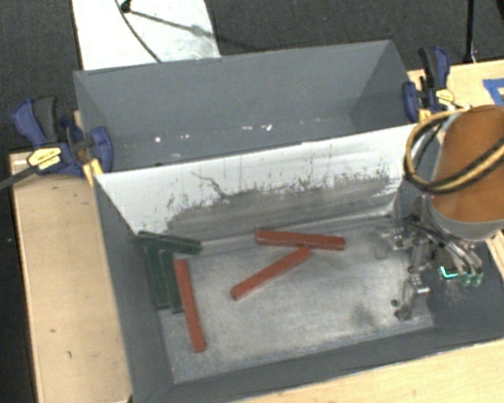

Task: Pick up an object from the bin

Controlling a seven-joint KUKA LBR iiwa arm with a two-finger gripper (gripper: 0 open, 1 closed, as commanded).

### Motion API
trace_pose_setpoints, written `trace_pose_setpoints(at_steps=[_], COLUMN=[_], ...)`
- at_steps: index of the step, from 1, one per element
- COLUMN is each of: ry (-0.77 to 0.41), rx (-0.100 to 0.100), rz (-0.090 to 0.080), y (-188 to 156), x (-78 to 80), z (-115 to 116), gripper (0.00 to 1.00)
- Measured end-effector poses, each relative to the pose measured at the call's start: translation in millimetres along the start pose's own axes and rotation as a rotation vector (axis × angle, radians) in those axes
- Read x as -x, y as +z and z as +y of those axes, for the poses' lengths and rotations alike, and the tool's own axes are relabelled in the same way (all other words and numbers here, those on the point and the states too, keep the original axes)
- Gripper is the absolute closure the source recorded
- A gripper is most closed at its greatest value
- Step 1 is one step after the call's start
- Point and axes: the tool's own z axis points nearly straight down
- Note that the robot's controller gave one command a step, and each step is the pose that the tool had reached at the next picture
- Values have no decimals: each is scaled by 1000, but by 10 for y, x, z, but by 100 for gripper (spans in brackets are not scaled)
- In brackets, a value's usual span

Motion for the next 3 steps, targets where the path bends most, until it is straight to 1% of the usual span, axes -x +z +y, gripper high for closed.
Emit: trace_pose_setpoints(at_steps=[1,2,3], ry=[-196,-238,-258], rx=[2,4,-1], rz=[-11,-13,-7], y=[610,277,249], x=[782,741,707], z=[1004,1773,1623], gripper=[0,0,0])
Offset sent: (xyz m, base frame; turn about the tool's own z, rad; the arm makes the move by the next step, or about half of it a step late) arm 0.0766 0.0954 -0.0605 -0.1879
